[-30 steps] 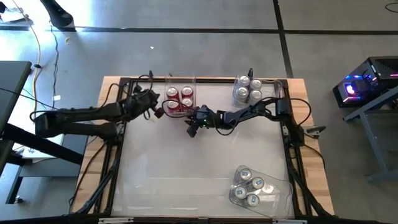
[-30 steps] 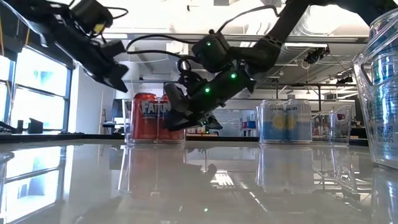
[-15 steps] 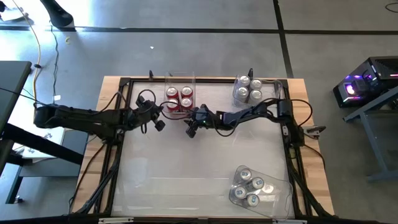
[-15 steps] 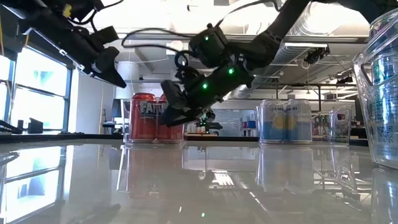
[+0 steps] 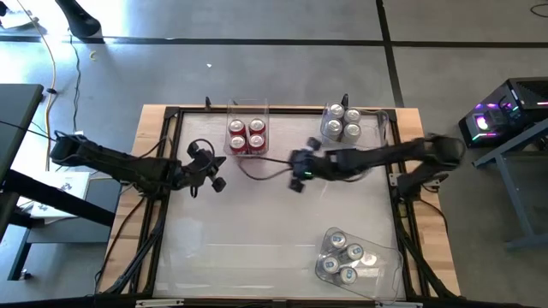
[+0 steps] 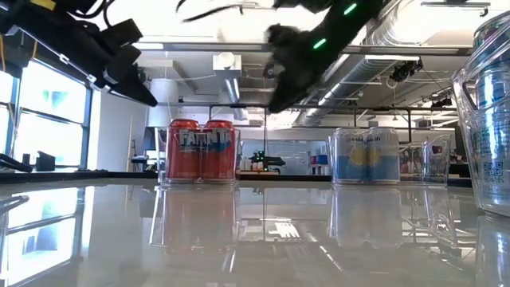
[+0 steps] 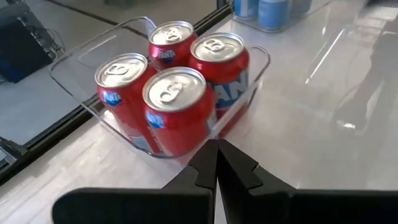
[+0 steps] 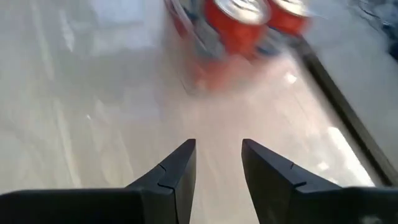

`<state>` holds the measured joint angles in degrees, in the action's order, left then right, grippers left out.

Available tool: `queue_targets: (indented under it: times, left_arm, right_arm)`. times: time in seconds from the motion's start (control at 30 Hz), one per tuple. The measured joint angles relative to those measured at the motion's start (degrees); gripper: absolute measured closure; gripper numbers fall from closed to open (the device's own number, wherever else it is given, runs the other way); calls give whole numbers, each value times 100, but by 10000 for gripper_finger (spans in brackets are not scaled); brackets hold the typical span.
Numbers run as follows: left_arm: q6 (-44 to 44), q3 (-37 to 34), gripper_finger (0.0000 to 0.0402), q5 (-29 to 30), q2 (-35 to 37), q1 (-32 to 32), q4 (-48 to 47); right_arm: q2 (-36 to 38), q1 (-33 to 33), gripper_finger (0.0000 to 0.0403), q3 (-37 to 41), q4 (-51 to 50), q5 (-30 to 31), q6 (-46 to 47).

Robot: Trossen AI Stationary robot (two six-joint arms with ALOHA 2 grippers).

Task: Sort soda cans
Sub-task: Move the top right transparent bin to the top middle of the table

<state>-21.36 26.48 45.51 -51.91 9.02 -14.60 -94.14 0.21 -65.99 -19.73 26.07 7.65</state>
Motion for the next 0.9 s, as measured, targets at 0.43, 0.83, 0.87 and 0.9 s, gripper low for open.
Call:
queue_targets:
  times: [0.43, 0.83, 0.87, 0.9]
  left_arm:
    - [-412, -4, 401, 318, -486, 581, 164]
    - [-406, -4, 401, 324, -1103, 577, 440]
    - [-405, -4, 401, 323, -1131, 569, 447]
    - [-405, -4, 401, 322, -1154, 565, 435]
  right_arm:
    - [3732, 261, 268, 1082, -4940, 165, 2483]
    - [4005, -1381, 115, 2133, -4536, -30, 955]
    - [3910, -1562, 113, 2159, -4414, -243, 788]
    - [3809, -1731, 113, 2168, -4324, -428, 628]
